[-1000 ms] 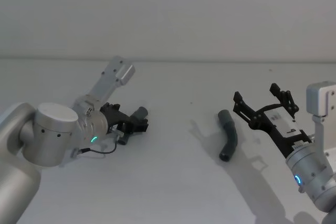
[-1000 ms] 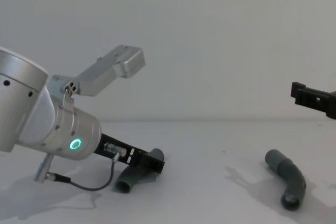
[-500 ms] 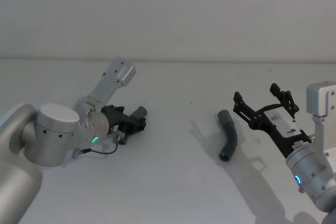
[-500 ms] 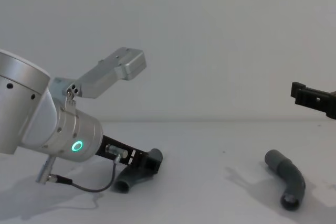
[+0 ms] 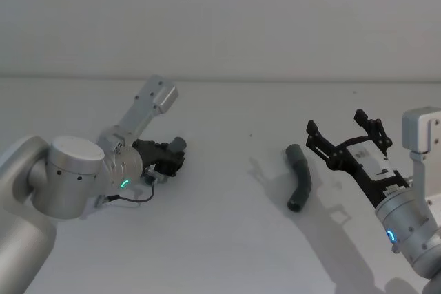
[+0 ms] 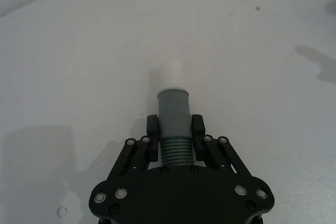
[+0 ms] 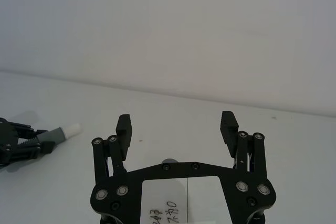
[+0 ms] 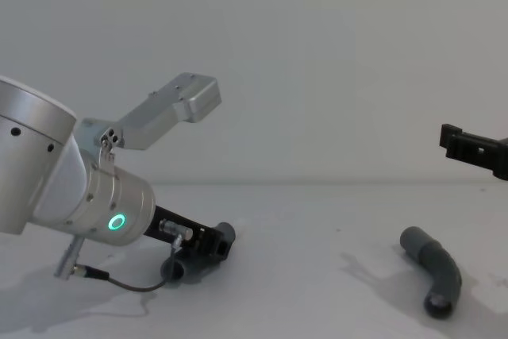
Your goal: Use both hands to pick up one end of the pipe from the table, align the ends, and insert them.
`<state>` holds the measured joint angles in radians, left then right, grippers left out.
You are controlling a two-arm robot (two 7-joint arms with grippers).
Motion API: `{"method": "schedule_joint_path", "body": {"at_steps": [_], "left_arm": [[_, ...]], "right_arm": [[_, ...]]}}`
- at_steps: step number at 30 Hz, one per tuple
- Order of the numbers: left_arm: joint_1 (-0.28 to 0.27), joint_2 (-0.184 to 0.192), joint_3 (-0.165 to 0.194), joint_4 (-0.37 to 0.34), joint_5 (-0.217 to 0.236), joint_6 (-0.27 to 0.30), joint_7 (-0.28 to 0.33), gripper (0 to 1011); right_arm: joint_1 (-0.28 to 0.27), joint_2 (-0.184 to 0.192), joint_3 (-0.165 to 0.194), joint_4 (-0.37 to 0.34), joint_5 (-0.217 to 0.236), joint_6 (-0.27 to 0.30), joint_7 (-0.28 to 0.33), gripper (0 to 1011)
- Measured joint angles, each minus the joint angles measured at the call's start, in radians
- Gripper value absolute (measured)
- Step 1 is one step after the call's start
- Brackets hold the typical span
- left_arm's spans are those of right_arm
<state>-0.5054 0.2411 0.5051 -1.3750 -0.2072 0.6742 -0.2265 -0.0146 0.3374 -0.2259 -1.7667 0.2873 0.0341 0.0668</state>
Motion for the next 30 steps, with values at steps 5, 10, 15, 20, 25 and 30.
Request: {"method": "schedule_joint_path", "body": {"at_steps": [5, 10, 15, 20, 25, 30], "left_arm": [[0.000, 0.000, 0.000, 0.001, 0.001, 0.000, 0.000, 359], [0.000, 0.000, 0.000, 0.001, 0.001, 0.000, 0.000, 359], [0.000, 0.000, 0.000, 0.001, 0.001, 0.000, 0.000, 358], [0.000, 0.000, 0.000, 0.002, 0.001, -0.001, 0.000, 359], [0.000, 0.000, 0.000, 0.002, 0.001, -0.001, 0.000, 359], [0.000, 0.000, 0.000, 0.002, 0.001, -0.001, 0.000, 358]], "right_arm": [[0.000, 0.000, 0.000, 0.000, 0.000, 0.000, 0.000, 1001], [0.000, 0.000, 0.000, 0.000, 0.000, 0.000, 0.000, 1002], [0.000, 0.000, 0.000, 0.000, 0.000, 0.000, 0.000, 1001], [0.000, 0.000, 0.000, 0.000, 0.000, 0.000, 0.000, 1002], [0.000, 0.000, 0.000, 0.000, 0.000, 0.000, 0.000, 1001], [0.000, 0.000, 0.000, 0.000, 0.000, 0.000, 0.000, 1001]]}}
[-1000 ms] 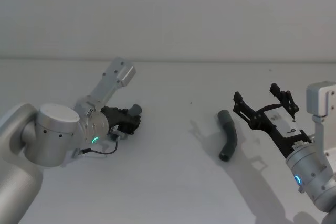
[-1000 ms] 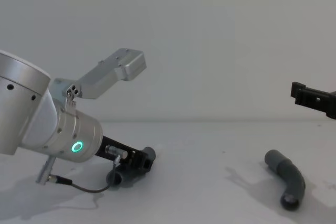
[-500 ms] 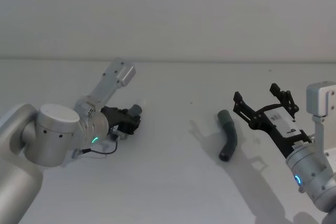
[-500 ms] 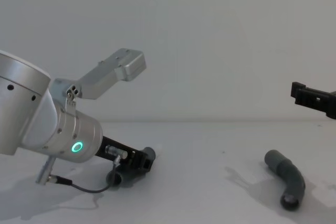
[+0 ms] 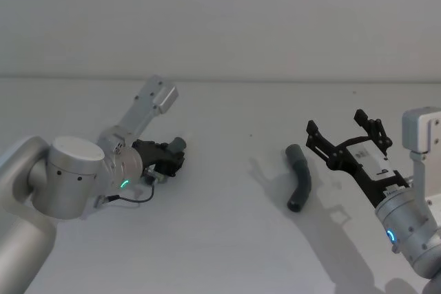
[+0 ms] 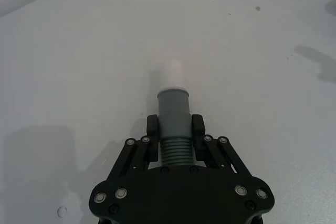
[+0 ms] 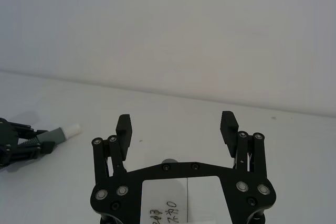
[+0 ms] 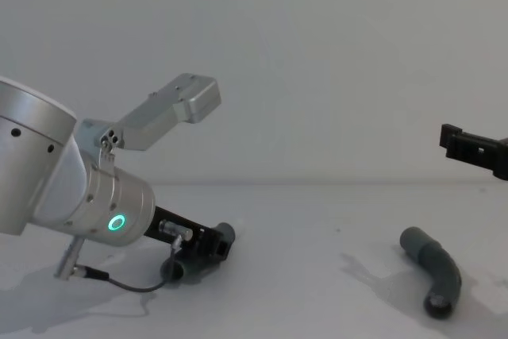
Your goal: Use both hands to pick up one end of the pipe from the table, align the ends, and insert them.
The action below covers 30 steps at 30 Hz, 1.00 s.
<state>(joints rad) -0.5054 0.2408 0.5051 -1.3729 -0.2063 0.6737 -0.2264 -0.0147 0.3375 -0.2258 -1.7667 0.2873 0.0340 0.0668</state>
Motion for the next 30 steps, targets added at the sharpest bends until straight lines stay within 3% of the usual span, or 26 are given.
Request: {"method": "schedule_joint_path", "body": {"at_steps": [8, 13, 23, 30], "left_arm": [[0.000, 0.000, 0.000, 0.000, 0.000, 0.000, 0.000, 359], [0.000, 0.000, 0.000, 0.000, 0.000, 0.000, 0.000, 358], [0.000, 0.000, 0.000, 0.000, 0.000, 0.000, 0.000, 358], [0.000, 0.000, 0.000, 0.000, 0.000, 0.000, 0.000, 359]], "right_arm": [[0.001, 0.002, -0.003, -0.009, -0.010, 0.021, -0.002, 1001], [0.007, 0.008, -0.013, -0.026, -0.026, 0.075, -0.009, 1002], [0.041, 0.016, -0.059, -0.071, -0.073, 0.278, -0.028, 1001], [0.070, -0.008, -0.092, -0.087, -0.100, 0.418, -0.055, 1001]]}}
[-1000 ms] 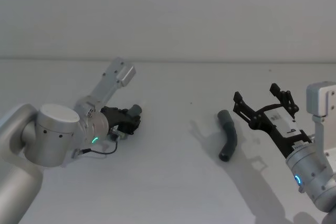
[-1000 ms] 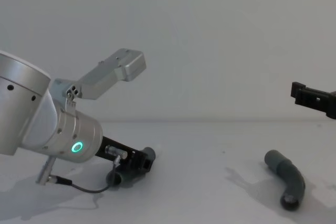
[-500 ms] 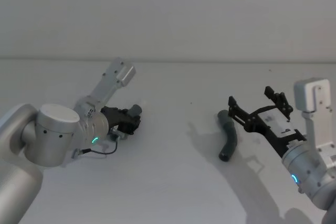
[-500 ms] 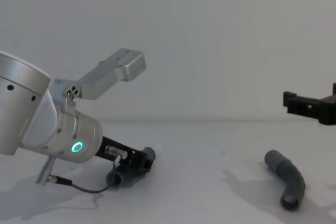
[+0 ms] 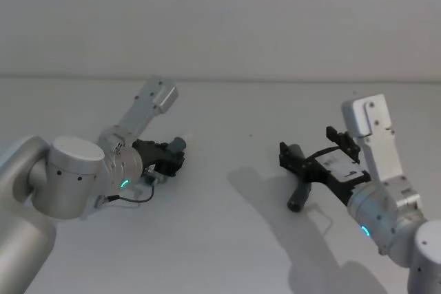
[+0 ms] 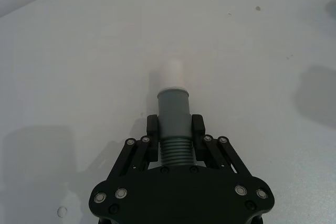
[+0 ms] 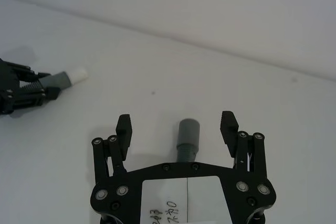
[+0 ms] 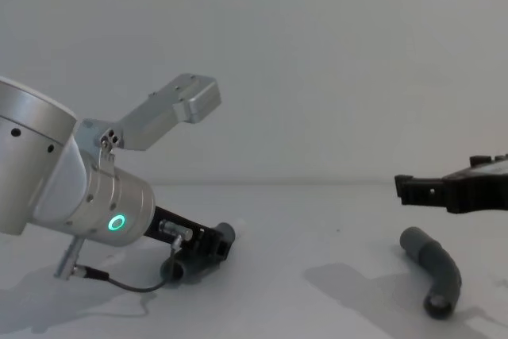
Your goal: Use both hands to pick up one end of the pipe from the table, align the ends, and insert them.
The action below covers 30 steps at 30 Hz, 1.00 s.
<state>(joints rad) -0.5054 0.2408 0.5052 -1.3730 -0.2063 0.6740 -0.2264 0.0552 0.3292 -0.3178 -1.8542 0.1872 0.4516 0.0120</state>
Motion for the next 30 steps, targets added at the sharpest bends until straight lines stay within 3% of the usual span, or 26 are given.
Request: {"method": "schedule_joint_path", "body": {"at_steps": [10, 19, 30], "left_arm": [[0.000, 0.000, 0.000, 0.000, 0.000, 0.000, 0.000, 358], [0.000, 0.000, 0.000, 0.000, 0.000, 0.000, 0.000, 359], [0.000, 0.000, 0.000, 0.000, 0.000, 0.000, 0.000, 358]], "right_arm": [[0.023, -0.057, -0.011, 0.003, -0.015, 0.115, -0.047, 1001], [0.037, -0.103, -0.007, 0.027, -0.023, 0.177, -0.082, 1002], [0.046, -0.133, -0.006, 0.060, -0.031, 0.220, -0.100, 1002]]}}
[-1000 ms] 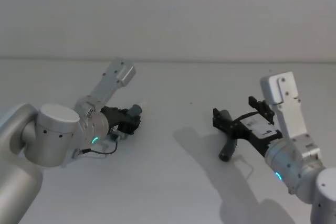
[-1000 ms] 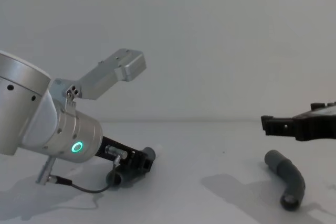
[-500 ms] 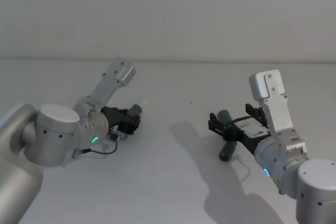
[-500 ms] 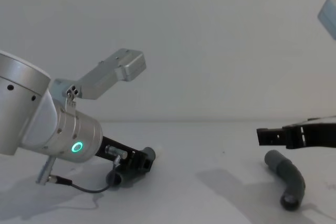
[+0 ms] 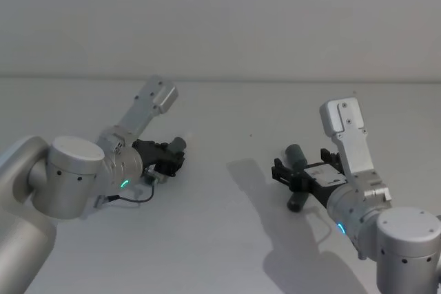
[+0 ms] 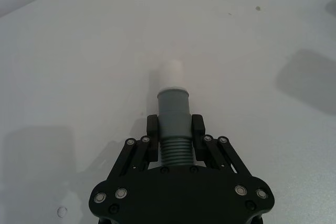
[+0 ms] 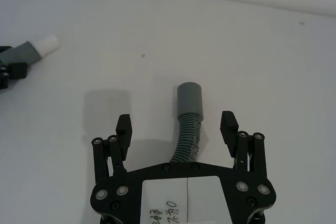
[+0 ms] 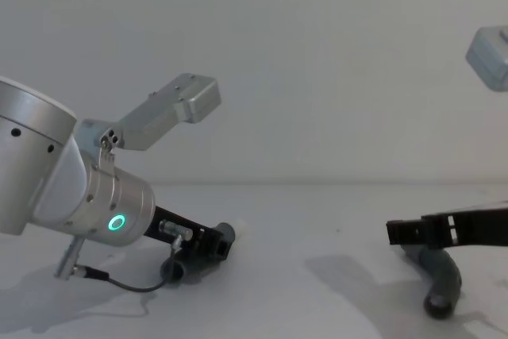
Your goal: Use both hands to pick up one end of the pipe from the table, align the ends, and insert them.
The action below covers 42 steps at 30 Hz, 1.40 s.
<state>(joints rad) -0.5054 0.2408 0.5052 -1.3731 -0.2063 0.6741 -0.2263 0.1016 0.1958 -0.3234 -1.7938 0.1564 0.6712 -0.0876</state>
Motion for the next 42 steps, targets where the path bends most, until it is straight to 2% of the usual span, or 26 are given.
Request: {"method": "schedule_joint_path", "body": {"at_steps": [15, 42], "left_arm": [[0.000, 0.000, 0.000, 0.000, 0.000, 0.000, 0.000, 358], [0.000, 0.000, 0.000, 0.000, 0.000, 0.000, 0.000, 359]], "right_arm": [[0.012, -0.029, 0.010, 0.039, -0.003, 0.033, -0.003, 1002], [0.028, -0.056, 0.048, 0.094, 0.010, 0.078, 0.023, 1001]]}}
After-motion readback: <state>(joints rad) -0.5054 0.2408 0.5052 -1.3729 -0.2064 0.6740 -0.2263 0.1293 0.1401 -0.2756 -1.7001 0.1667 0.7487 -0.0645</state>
